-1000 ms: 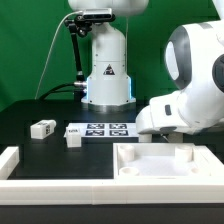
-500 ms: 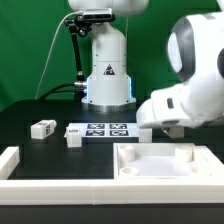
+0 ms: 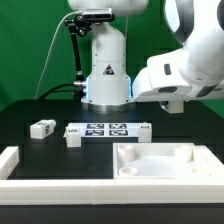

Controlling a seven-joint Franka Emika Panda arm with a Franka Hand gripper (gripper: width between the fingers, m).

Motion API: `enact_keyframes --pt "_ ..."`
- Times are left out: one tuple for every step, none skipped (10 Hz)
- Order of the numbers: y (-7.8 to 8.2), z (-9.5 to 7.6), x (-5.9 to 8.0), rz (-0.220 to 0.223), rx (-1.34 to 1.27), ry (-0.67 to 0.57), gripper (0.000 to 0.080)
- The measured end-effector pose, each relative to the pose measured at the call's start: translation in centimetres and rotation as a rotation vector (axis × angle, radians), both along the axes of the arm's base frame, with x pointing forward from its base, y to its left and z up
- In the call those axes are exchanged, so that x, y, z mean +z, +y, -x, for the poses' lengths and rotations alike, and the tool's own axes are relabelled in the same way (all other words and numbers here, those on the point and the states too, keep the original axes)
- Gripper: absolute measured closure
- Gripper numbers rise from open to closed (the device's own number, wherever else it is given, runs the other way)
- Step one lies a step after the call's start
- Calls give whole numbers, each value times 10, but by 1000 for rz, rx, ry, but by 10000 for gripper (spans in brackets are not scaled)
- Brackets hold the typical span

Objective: Assemble one leg

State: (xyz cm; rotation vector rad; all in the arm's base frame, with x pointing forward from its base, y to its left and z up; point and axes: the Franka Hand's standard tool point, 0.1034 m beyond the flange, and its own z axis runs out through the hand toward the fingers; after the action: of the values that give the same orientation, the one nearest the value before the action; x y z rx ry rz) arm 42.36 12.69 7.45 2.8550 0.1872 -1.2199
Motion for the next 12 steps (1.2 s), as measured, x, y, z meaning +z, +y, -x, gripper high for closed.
enact_keyframes --pt "0 -1 2 -12 -5 -92 509" --pt "-1 -2 2 -21 -8 -160 509" --pt "0 -7 0 -35 -12 -255 509" --pt "1 -9 0 -48 -16 -346 509" --pt "0 -10 0 -57 -18 -406 509" --pt "2 -26 0 -80 -14 -500 509" --pt "4 -37 5 -94 -17 -573 509" --pt "4 -44 12 -103 -19 -631 509" --pt "6 -51 20 -120 -21 -730 509" --pt "8 -56 27 -131 -25 -800 509" --pt "13 -61 35 -139 -40 -864 509" --pt "14 -64 35 -164 -45 -983 509"
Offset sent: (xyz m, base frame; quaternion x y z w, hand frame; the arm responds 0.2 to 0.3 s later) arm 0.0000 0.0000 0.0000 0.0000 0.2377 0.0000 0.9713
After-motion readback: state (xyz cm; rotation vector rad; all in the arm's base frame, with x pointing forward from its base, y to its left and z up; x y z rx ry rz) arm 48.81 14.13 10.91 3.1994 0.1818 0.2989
